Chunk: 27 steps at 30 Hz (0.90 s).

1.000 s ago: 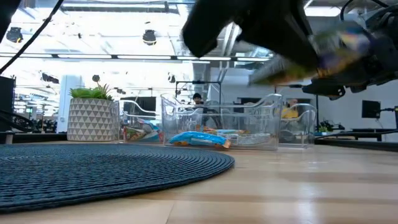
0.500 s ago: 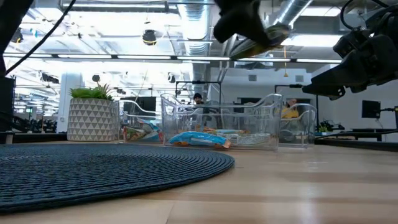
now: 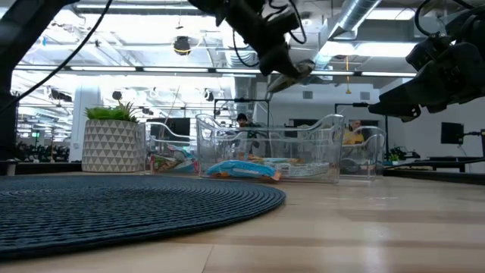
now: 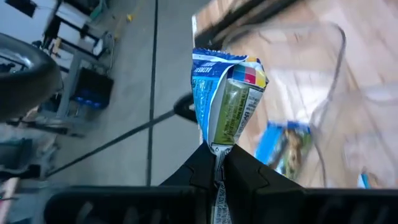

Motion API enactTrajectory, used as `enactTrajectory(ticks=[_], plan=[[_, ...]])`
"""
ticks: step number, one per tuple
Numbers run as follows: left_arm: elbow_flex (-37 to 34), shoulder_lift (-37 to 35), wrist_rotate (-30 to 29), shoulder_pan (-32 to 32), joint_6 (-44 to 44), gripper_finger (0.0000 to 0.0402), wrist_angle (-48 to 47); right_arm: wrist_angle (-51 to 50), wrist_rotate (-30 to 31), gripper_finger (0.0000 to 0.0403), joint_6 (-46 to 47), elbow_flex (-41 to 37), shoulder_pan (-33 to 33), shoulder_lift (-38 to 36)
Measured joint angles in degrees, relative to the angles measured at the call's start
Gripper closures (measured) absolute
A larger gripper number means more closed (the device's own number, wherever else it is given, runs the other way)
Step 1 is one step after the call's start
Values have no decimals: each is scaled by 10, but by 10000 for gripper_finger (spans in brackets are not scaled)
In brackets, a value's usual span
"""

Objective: Pick and place Granola Bars by type
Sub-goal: Put the blue granola bar into the right transparent bin

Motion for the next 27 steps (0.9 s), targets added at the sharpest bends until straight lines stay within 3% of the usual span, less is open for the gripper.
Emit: enactTrajectory(ticks=[11,21,27], plan=[[-2,1,155,42,-4,386,115,0,0,163,0,0,0,0],[-112,1,303,90,-119,386,388,0,0,163,0,0,0,0],[-180,2,319,106,-186,386,467,0,0,163,0,0,0,0]])
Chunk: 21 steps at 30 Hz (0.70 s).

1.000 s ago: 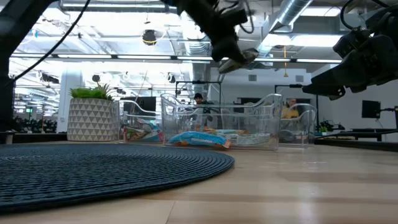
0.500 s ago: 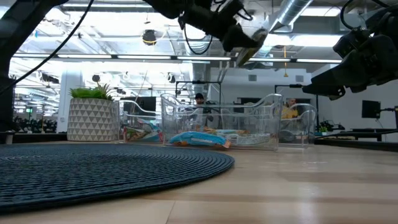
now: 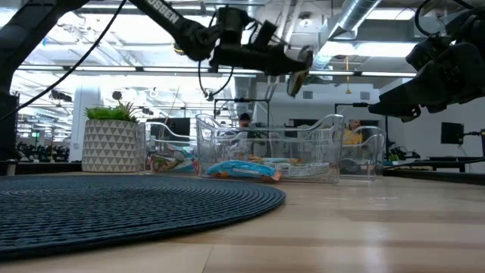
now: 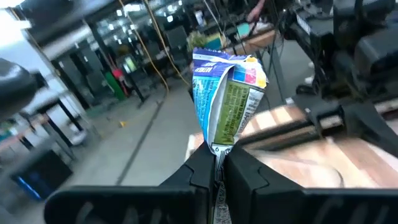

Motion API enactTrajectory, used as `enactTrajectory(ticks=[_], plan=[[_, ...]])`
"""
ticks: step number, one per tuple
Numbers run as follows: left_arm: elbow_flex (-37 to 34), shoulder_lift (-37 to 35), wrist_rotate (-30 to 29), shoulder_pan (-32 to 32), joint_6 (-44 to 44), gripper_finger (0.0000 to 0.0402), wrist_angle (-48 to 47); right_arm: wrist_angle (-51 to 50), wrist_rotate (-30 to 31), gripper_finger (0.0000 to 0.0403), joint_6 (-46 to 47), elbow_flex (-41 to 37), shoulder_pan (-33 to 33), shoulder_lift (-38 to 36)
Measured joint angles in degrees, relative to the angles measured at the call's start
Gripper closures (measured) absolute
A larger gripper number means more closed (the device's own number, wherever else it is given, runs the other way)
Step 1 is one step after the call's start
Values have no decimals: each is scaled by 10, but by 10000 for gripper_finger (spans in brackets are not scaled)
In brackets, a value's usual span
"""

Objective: Pick and place Granola Bars by type
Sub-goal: Put the blue granola bar into the right transparent bin

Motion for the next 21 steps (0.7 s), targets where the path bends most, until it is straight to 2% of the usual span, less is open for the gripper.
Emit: enactTrajectory(ticks=[8,13,16,21], plan=[[-40,0,23,6,-41,386,9,0,0,163,0,0,0,0],[-44,0,16,6,-39,383,0,0,0,163,0,0,0,0],[-44,0,8,6,-34,363,-8,0,0,163,0,0,0,0],[-44,0,-27,7,-23,306,-8,0,0,163,0,0,0,0]])
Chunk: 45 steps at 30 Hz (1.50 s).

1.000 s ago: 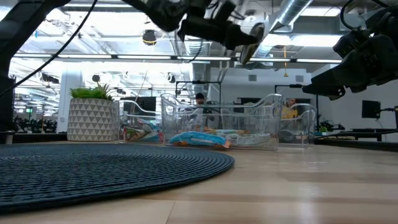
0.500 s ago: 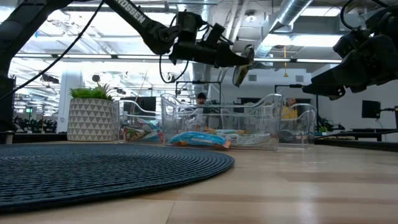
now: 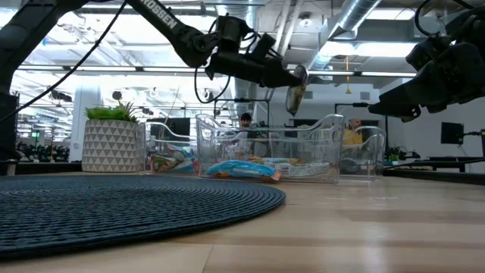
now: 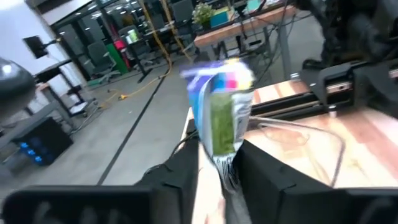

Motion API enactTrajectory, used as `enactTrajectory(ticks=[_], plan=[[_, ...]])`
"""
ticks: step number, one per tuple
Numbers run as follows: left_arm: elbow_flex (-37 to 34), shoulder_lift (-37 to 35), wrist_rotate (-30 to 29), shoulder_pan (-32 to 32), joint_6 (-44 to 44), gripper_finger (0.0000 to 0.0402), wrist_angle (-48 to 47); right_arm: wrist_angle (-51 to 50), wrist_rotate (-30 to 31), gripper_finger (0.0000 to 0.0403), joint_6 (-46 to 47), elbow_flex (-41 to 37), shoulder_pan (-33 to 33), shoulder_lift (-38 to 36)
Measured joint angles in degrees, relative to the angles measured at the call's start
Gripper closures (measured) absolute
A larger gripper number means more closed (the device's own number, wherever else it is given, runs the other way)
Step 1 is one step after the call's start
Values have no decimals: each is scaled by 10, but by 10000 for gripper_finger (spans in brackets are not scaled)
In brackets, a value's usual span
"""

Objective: Pick and place Granola Bars by type
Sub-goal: Put the blue granola bar into the right transparent bin, then return to Home Position

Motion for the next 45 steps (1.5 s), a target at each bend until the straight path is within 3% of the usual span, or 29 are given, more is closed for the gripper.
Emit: enactTrajectory(ticks=[7,12,21,27,30,36,45], plan=[[0,0,-49,1,1,222,0,0,0,163,0,0,0,0],[0,0,-75,4,0,186,0,0,0,163,0,0,0,0],[0,0,-78,-2,-10,177,0,0,0,163,0,0,0,0],[0,-3,-65,-33,-33,177,0,0,0,163,0,0,0,0],[-10,-18,-89,-58,-31,177,-7,0,0,163,0,0,0,0],[-112,-111,-184,-120,-5,177,-6,0,0,163,0,0,0,0],[-335,-296,-241,-224,-111,177,-8,0,-1,163,0,0,0,0]])
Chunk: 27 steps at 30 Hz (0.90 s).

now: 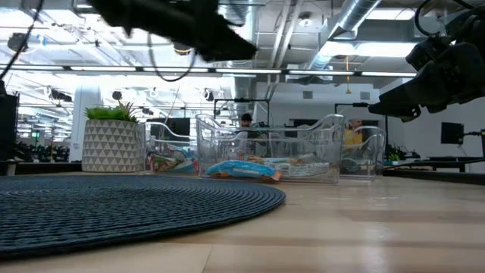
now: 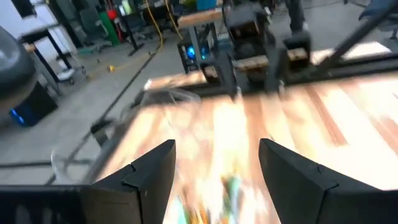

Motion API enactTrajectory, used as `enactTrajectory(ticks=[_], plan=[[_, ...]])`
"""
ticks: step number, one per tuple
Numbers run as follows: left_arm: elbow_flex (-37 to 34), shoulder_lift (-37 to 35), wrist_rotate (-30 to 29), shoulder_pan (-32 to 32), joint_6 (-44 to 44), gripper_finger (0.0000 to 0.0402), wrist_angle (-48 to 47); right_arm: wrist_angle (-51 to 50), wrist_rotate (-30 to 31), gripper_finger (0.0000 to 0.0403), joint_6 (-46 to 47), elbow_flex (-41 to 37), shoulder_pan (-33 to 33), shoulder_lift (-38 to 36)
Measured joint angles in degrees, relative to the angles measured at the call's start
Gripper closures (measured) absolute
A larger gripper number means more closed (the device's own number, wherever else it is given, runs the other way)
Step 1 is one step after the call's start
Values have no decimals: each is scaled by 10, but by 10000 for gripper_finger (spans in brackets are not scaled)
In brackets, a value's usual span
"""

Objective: Pick and place Granola Bars by type
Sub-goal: Return to Home Position

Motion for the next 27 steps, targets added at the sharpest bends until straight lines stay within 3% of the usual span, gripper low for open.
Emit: enactTrajectory(ticks=[13,27], plan=[[-301,-246,-153,-112,-44,178,49,0,0,163,0,0,0,0],[-432,-433,-136,-165,-64,178,11,0,0,163,0,0,0,0]])
